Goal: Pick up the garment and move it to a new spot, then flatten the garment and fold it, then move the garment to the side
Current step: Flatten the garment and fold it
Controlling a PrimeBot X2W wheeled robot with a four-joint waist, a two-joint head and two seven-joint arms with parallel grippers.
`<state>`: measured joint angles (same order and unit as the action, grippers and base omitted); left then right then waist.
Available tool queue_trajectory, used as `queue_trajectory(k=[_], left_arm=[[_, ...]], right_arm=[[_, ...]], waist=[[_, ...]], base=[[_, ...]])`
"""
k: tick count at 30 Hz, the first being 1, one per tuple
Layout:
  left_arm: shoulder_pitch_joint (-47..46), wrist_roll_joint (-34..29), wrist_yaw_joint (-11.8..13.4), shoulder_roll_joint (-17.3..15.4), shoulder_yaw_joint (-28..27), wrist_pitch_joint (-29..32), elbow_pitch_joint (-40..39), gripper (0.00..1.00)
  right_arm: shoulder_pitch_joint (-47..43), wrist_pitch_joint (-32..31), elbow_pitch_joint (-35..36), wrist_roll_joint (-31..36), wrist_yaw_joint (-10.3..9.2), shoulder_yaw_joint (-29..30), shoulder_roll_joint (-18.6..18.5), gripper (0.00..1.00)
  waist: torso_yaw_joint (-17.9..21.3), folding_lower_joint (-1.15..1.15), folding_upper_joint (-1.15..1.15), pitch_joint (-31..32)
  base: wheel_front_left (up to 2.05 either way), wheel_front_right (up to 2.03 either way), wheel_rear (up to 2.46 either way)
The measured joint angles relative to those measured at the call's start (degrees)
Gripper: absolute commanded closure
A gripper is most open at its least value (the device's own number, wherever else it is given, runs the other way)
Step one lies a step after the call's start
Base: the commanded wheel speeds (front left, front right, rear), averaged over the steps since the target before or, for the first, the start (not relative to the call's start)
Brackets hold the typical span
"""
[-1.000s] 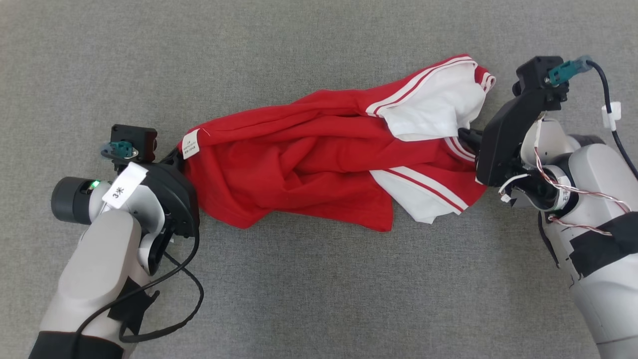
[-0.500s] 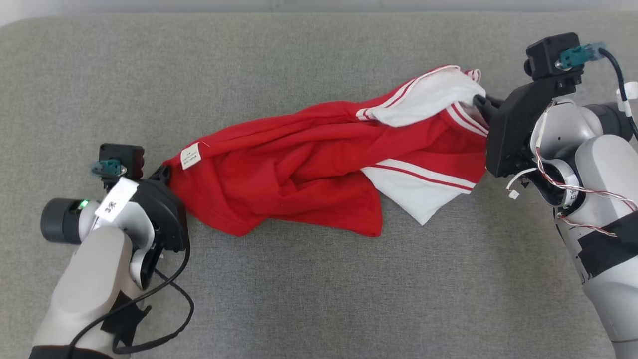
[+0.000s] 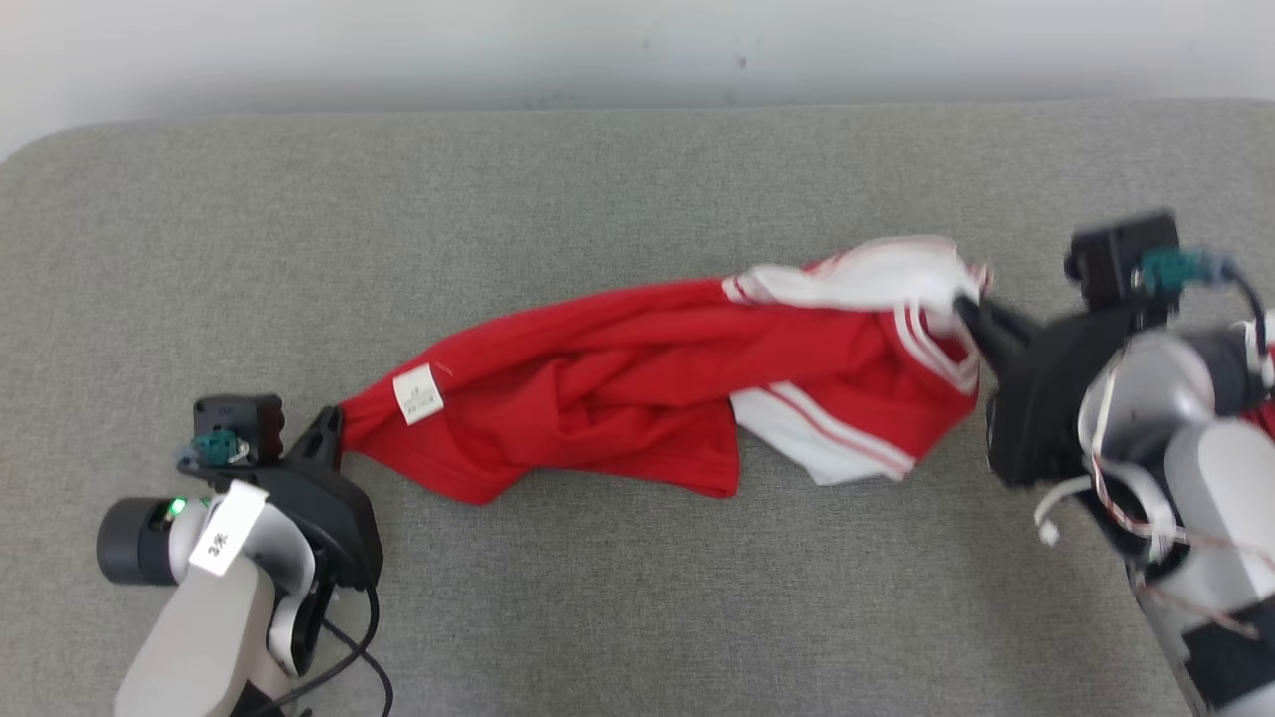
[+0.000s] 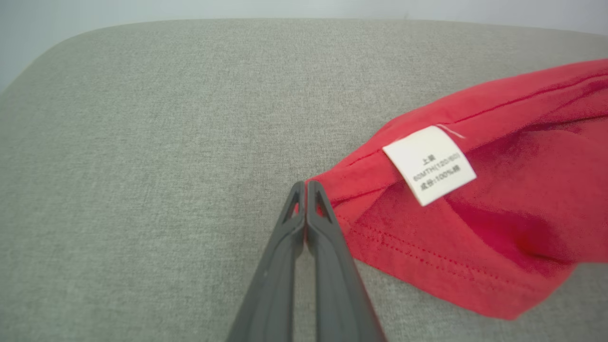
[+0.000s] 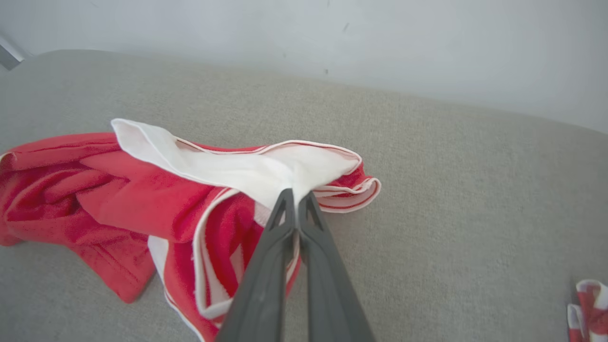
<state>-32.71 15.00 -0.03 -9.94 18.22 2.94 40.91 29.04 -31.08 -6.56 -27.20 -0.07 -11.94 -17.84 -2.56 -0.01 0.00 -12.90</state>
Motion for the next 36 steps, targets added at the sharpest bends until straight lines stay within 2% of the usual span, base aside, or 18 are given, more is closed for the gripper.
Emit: queue_trajectory(k=[4, 5, 6, 13, 17, 36], left_arm=[[2.33, 0.16, 0.00, -0.15, 0.24, 0.04, -1.26, 1.00], [2.73, 0.16, 0.00, -0.23, 0.27, 0.04, -1.62, 1.00], [3.02, 0.16, 0.00, -0.29, 0.36, 0.05, -1.80, 1.00], [3.20, 0.15, 0.00, -0.74, 0.73, 0.86, -4.08, 1.00], [3.13, 0.15, 0.00, -0.70, 0.87, 1.58, -5.26, 1.00], [3.09, 0.15, 0.09, -1.37, 0.91, 4.48, -9.51, 1.00]], right_arm=[[-6.89, -2.49, 1.38, -0.25, -0.64, -0.21, -1.34, 1.00], [-8.14, -2.79, 1.62, -0.56, -0.76, -0.40, -1.26, 0.94], [-8.96, -3.13, 1.67, -0.88, -0.97, -0.41, -1.13, 0.00], [-10.46, -4.85, 3.52, -2.58, -2.52, 0.18, -0.36, 0.00], [-10.90, -5.80, 4.30, -3.04, -2.61, 0.31, -0.26, 0.00], [-12.13, -5.31, 12.13, -1.83, -5.49, 2.65, 0.27, 0.00]], waist=[[0.47, 0.00, 0.00, 0.63], [0.56, 0.00, 0.00, 0.55], [0.63, 0.00, 0.00, 0.43], [0.86, 0.00, 0.01, -0.76], [0.79, 0.01, 0.00, -1.25], [0.59, 0.01, 0.01, -3.03]], base=[[0.00, 0.00, 0.00], [0.00, 0.00, 0.00], [0.00, 0.00, 0.00], [0.00, 0.00, 0.00], [0.00, 0.00, 0.00], [0.00, 0.00, 0.00]])
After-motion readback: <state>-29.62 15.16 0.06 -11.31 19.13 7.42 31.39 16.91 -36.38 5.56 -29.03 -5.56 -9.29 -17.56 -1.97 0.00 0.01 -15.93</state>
